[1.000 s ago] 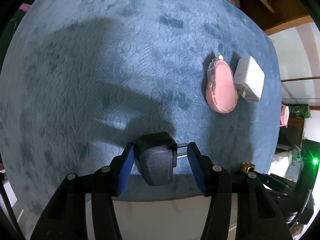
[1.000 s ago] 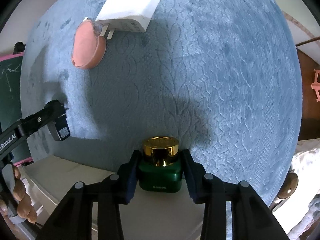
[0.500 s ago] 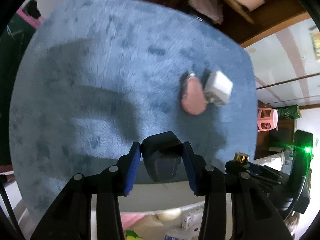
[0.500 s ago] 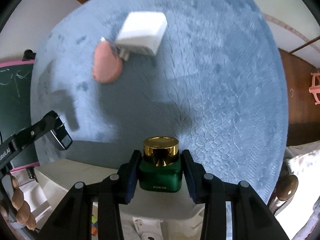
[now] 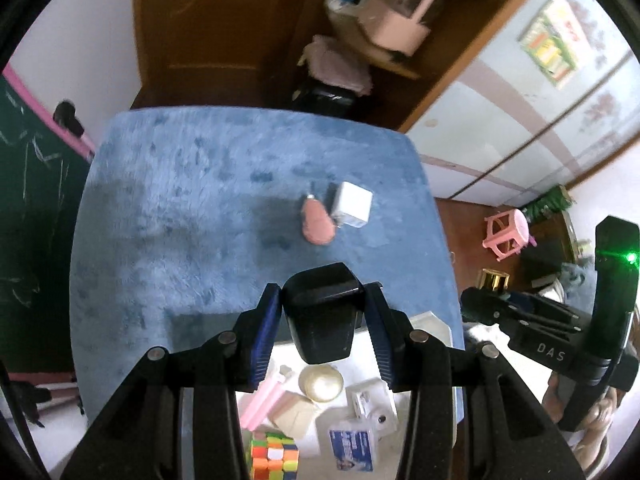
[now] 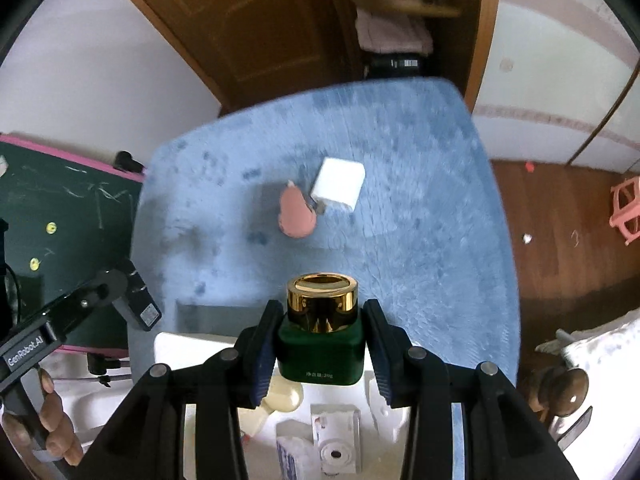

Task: Organize rigid objects
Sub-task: 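Carry the black plug and green jar into the tray and open both grippers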

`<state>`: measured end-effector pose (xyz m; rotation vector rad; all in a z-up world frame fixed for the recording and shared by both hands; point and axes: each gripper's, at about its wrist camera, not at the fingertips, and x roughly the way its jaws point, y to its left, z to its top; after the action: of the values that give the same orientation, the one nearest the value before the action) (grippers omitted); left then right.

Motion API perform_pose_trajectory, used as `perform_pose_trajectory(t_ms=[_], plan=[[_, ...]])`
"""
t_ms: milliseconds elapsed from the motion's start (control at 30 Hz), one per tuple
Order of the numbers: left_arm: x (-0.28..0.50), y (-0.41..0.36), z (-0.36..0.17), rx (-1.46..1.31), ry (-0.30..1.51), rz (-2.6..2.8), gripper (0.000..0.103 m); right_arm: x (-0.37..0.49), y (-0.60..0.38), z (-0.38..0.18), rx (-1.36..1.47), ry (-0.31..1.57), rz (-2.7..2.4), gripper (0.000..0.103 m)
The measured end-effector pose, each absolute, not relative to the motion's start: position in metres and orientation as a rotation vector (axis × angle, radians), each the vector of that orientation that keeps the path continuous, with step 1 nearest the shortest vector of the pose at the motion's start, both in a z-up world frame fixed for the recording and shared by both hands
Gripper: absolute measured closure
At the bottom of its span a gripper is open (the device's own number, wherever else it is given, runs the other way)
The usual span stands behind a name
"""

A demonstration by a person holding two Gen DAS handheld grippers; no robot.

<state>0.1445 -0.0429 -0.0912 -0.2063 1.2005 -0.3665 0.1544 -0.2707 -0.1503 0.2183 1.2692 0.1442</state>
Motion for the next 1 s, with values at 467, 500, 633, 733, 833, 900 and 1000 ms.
perform_pose_trajectory(t_ms=[467, 500, 633, 733, 833, 900, 1000], plan=[[0.059, -0.071, -0.131, 0.031, 1.235, -0.450, 0.057, 0.041, -0.264, -0.163, 0.101, 1.229, 0.084, 0.062], [0.057, -0.071, -0.138, 0.047, 1.244, -0.445, 0.057, 0.035, -0.264, -0.173, 0.099, 1.247, 0.075, 0.062], [0.047, -0.070, -0.171, 0.093, 1.300, -0.422, 0.057, 0.009, -0.264, -0.218, 0.088, 1.331, 0.019, 0.062], [0.044, -0.068, -0.189, 0.109, 1.336, -0.397, 0.057, -0.004, -0.264, -0.245, 0.098, 1.378, 0.000, 0.062], [0.040, -0.067, -0.202, 0.116, 1.362, -0.387, 0.057, -0.012, -0.264, -0.259, 0.102, 1.402, -0.023, 0.062], [0.038, -0.067, -0.208, 0.119, 1.379, -0.381, 0.057, -0.015, -0.264, -0.266, 0.116, 1.414, -0.028, 0.062], [0.036, -0.068, -0.213, 0.131, 1.381, -0.379, 0.057, -0.018, -0.262, -0.272, 0.120, 1.421, -0.031, 0.062]])
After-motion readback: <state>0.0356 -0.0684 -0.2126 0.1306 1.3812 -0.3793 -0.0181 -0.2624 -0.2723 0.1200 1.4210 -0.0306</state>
